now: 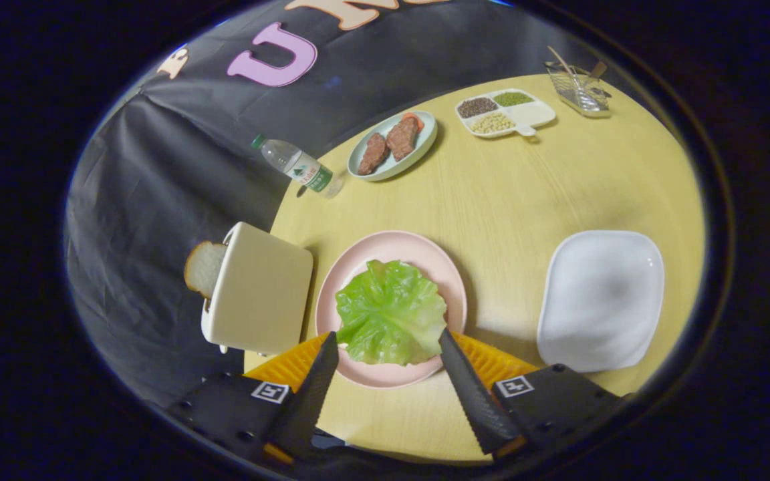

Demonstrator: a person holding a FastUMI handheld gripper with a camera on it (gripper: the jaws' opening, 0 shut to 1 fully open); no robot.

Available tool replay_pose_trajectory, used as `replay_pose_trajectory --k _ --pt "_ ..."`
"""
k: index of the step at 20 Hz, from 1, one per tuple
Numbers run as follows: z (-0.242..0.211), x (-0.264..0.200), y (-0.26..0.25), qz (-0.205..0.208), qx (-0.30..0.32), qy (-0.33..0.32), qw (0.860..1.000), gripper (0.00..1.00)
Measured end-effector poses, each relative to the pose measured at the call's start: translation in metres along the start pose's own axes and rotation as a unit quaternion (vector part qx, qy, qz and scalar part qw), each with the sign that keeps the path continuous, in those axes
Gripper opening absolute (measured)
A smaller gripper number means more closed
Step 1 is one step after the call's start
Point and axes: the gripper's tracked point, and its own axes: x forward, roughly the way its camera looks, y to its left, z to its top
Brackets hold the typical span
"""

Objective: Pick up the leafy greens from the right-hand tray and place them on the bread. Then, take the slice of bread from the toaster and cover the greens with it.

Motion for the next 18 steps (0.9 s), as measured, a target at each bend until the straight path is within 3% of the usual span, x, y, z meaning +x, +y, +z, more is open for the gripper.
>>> replay_pose_trajectory --k 1,2,8,18 --pt "0.002 -0.003 0.002 -0.008 -0.006 -0.008 1.000 0.98" --pt "0.005 -0.007 0.005 -0.015 -0.011 -0.016 1.000 1.00" --pt "0.021 -0.024 0.048 -0.034 -0.055 -0.042 0.997 1.00" --pt "0.053 -0.034 0.183 0.013 -0.122 -0.078 0.989 1.00"
